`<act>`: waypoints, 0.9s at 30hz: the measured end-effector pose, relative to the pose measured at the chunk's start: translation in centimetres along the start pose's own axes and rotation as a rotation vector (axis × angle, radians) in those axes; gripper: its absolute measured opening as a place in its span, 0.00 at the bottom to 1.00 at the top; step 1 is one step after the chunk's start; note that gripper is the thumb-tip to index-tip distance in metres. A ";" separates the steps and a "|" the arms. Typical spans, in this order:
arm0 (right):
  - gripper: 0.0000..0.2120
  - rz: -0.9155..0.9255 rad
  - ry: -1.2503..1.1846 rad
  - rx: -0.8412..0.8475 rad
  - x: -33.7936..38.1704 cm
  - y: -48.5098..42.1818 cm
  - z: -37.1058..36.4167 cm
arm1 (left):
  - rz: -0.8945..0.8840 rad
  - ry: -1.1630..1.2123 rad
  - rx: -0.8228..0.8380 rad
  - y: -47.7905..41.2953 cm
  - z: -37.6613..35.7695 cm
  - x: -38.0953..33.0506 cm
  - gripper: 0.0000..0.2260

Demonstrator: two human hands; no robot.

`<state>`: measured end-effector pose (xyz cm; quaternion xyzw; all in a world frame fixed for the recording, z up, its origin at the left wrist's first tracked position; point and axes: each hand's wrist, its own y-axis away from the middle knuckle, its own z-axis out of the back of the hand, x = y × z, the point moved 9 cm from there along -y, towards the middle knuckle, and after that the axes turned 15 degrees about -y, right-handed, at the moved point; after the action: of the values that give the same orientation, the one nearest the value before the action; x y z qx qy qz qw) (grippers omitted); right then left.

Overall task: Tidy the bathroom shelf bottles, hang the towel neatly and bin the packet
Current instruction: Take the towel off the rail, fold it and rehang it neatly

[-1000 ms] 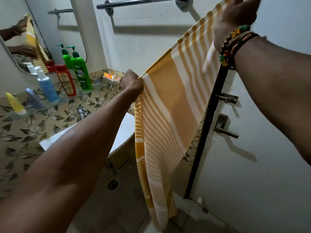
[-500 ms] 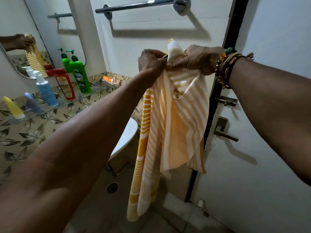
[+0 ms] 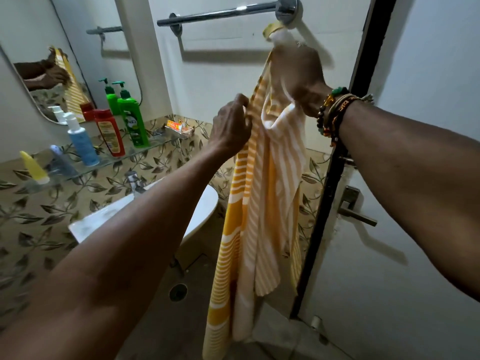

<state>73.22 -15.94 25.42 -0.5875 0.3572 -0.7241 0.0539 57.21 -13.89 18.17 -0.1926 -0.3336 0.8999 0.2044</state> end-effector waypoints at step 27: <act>0.17 -0.341 0.319 0.512 -4.7 2.2 -1.0 | 0.427 0.628 0.103 -1.2 -0.8 1.6 0.03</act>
<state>73.02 -14.81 20.29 -0.4856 0.0643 -0.8716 0.0212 56.56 -11.88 18.12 -0.5136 -0.1613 0.8350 0.1140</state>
